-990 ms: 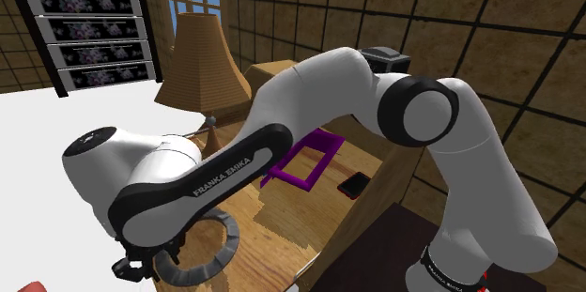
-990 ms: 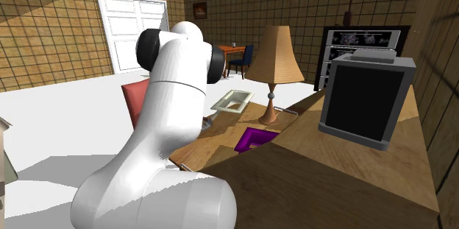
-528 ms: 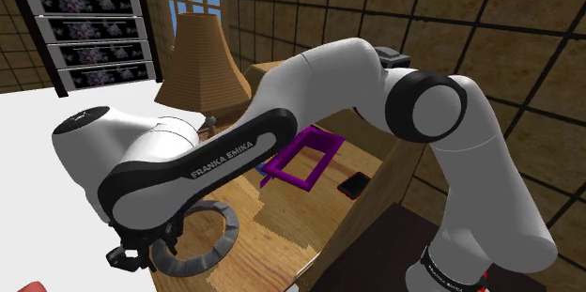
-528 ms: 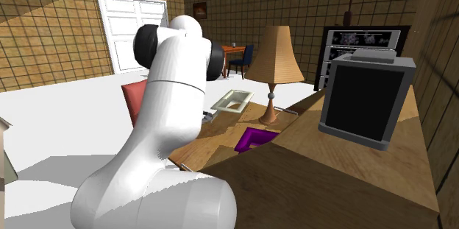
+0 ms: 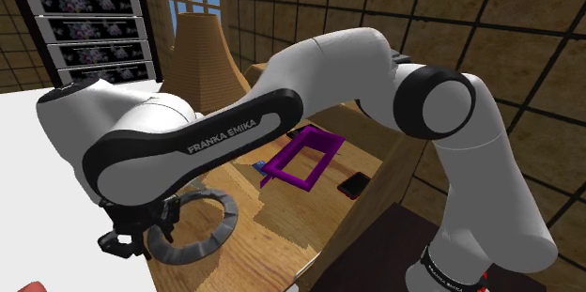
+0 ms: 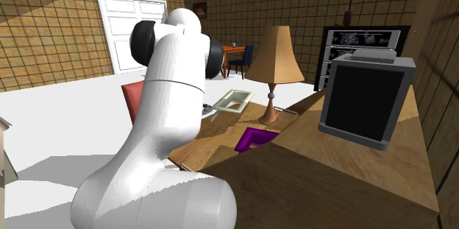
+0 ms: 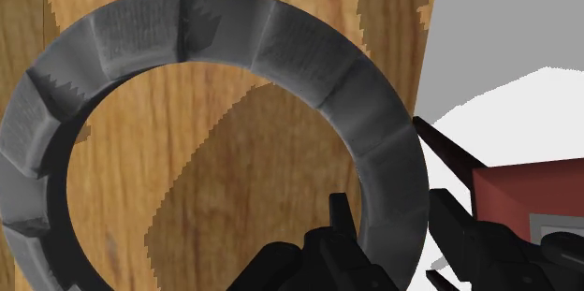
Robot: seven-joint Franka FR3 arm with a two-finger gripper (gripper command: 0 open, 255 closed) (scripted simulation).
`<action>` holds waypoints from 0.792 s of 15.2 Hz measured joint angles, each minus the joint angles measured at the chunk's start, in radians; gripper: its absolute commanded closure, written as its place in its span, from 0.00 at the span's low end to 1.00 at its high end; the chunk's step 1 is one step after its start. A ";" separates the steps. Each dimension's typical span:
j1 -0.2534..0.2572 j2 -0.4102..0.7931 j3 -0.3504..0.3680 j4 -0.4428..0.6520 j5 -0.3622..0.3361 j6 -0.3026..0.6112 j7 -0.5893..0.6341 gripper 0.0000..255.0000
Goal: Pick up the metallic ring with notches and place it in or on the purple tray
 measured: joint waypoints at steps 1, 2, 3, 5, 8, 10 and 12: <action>0.002 -0.001 0.001 0.010 0.001 -0.012 -0.001 1.00; 0.002 -0.005 0.002 0.018 0.003 -0.022 -0.002 1.00; 0.003 -0.008 0.003 0.029 0.004 -0.035 -0.003 1.00; 0.006 -0.010 0.004 0.051 0.006 -0.059 -0.006 1.00; -0.005 -0.033 0.007 0.048 0.014 -0.077 -0.016 1.00; -0.050 -0.093 0.010 -0.043 0.032 -0.044 -0.041 1.00; -0.094 -0.145 0.010 -0.121 0.047 -0.013 -0.074 1.00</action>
